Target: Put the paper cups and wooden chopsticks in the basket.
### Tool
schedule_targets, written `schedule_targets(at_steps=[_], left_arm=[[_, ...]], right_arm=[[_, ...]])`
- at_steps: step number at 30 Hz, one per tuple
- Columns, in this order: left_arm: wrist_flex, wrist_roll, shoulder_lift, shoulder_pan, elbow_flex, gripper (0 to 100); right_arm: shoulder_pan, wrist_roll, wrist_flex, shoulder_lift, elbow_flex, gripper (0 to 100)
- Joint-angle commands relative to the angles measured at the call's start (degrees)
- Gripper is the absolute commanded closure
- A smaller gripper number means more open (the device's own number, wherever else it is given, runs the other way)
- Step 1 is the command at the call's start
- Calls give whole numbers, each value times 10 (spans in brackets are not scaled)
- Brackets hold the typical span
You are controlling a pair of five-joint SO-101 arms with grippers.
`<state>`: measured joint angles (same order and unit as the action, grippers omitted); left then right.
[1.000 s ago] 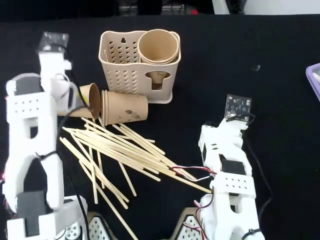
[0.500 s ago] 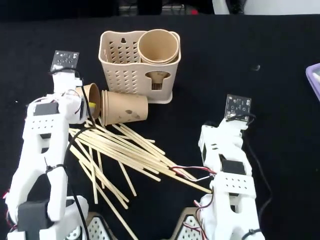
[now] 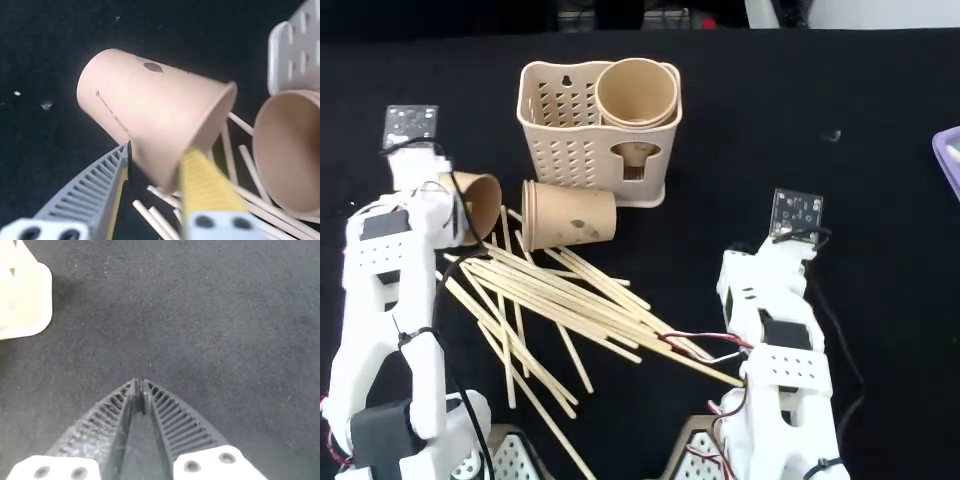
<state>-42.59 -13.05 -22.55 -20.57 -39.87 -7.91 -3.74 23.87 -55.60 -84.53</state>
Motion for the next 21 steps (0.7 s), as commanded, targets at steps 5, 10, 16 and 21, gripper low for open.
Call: schedule_targets(at_steps=[5, 10, 16, 21], left_arm=[[14, 4, -23, -36, 15, 971], [8, 6, -24, -64, 54, 970], [-69, 28, -56, -88, 149, 970], [-167, 160, -127, -72, 271, 970]], right_arm=[[6, 0, -10, -13, 2, 986], [6, 0, -10, -13, 2, 986], [6, 0, -10, -13, 2, 986], [6, 1, -11, -13, 2, 986]])
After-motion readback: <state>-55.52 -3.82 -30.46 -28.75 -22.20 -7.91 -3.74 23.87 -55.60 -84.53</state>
